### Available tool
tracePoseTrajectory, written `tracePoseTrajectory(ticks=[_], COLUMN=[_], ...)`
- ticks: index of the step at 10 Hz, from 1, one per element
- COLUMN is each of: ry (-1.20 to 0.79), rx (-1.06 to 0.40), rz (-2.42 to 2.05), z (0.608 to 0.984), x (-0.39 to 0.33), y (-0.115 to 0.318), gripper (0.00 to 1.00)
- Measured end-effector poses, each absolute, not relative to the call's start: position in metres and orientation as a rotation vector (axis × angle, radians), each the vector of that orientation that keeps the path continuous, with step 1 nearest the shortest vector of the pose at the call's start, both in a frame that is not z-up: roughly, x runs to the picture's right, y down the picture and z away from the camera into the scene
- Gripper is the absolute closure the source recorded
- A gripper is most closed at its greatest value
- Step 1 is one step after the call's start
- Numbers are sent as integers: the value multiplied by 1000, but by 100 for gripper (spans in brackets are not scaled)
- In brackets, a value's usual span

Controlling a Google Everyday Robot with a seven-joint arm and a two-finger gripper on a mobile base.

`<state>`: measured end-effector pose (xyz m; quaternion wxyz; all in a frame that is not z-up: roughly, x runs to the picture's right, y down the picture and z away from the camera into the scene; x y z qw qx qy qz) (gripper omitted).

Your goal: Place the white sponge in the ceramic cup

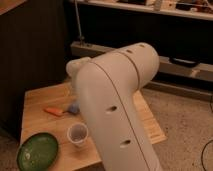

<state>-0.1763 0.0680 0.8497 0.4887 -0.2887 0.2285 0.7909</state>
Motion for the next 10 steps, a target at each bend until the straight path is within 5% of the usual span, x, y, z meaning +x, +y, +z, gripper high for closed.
tracePoseTrajectory(ticks=[10], ry=[641], rx=[-764], rz=[1836], z=[899], x=[-200], y=[105], gripper=[35])
